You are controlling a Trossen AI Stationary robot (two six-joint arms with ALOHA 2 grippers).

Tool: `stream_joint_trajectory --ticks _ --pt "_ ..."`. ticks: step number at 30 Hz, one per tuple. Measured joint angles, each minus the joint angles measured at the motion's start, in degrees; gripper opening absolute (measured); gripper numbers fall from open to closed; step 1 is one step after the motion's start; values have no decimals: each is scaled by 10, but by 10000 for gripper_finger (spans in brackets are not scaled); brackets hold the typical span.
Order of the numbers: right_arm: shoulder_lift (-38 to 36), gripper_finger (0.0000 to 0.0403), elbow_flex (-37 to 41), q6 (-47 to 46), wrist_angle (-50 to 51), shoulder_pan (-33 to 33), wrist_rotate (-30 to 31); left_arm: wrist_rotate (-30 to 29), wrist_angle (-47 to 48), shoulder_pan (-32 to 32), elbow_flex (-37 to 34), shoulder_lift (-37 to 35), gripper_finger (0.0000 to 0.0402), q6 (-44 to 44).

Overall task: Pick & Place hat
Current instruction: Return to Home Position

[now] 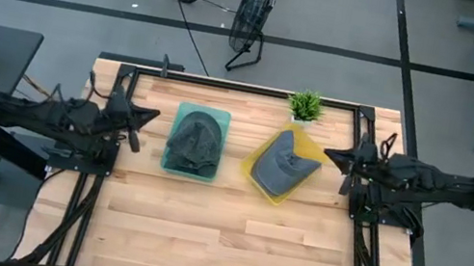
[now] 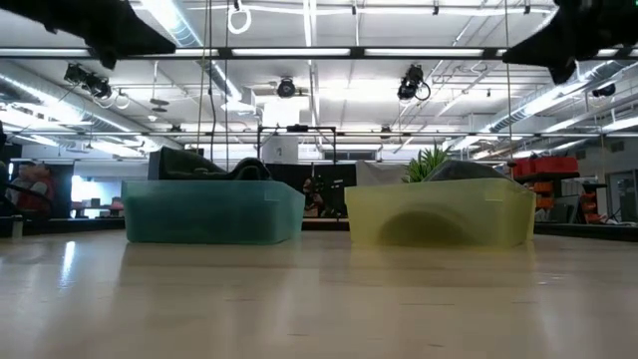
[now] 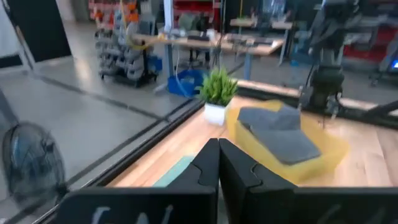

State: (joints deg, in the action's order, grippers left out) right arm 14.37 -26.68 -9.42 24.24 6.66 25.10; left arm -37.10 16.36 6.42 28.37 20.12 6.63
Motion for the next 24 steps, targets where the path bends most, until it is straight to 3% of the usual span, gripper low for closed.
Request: stream_joint_trajectory --ticks 7,10,13,24 --pt "-137 2 92 -2 -35 0 -1 32 -270 0 -145 -4 7 -72" --pt "-143 2 115 -2 -80 0 -4 88 -393 0 -201 -3 7 -116" --pt "-136 2 134 11 -124 0 -5 108 -469 0 -245 -4 7 -132" --pt "-139 2 256 10 -265 -1 -5 111 -485 -2 -278 -3 7 -136"
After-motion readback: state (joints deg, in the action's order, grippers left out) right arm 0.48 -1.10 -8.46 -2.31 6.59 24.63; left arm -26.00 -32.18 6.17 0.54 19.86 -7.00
